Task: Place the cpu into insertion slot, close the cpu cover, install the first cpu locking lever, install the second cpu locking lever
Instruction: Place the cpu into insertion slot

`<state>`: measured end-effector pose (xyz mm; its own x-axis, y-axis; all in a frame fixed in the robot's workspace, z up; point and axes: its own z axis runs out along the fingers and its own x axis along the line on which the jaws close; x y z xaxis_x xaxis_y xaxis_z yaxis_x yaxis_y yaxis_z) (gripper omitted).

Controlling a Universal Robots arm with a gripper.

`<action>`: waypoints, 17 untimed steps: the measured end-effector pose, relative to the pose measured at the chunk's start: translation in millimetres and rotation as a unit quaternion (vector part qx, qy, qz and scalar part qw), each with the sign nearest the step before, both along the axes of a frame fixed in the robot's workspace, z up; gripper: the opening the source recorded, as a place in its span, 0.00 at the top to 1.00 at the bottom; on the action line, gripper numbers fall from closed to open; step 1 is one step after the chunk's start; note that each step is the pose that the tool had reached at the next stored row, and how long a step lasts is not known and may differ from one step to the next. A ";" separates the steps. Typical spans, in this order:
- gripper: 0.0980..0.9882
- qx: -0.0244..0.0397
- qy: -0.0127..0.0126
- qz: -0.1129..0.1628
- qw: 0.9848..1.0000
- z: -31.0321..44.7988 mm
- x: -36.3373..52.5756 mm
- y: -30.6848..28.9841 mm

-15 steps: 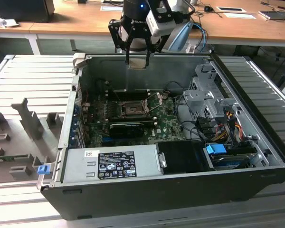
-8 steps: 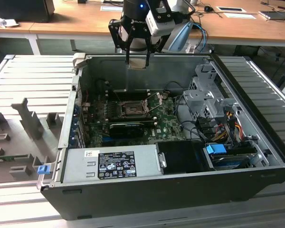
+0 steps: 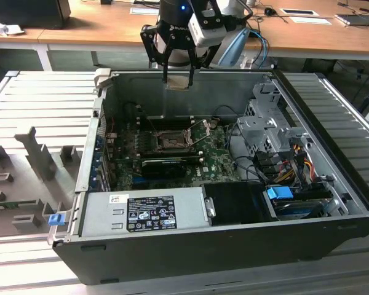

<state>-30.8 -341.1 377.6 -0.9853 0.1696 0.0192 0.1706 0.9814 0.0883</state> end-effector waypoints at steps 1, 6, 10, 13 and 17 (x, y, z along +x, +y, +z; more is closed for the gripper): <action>0.52 0.000 0.000 -0.001 1.000 0.0 0.0 0.0; 0.52 0.000 0.000 -0.004 1.000 0.0 0.0 0.0; 0.52 0.000 0.000 -0.006 1.000 0.0 0.0 0.0; 0.52 0.000 0.000 -0.008 1.000 0.0 0.0 0.0; 0.52 0.000 0.000 -0.010 1.000 0.0 0.0 0.0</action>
<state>-30.8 -341.1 377.6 -0.9818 0.1889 0.0192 0.1899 0.9778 0.0883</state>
